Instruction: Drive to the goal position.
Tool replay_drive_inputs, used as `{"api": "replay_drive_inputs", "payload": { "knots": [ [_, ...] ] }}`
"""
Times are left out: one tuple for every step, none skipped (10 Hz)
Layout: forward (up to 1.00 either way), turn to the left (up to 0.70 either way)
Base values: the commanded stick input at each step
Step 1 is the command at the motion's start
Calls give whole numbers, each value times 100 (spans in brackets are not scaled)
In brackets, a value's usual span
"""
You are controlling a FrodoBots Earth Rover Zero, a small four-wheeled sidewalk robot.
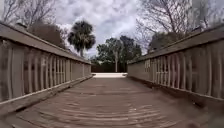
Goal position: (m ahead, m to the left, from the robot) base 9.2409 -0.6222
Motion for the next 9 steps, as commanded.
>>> {"api": "replay_drive_inputs", "payload": {
  "knots": [
    [70,0],
    [70,0],
    [70,0],
    [70,0],
    [70,0],
    [70,0],
    [70,0],
    [70,0],
    [70,0]
  ]
}}
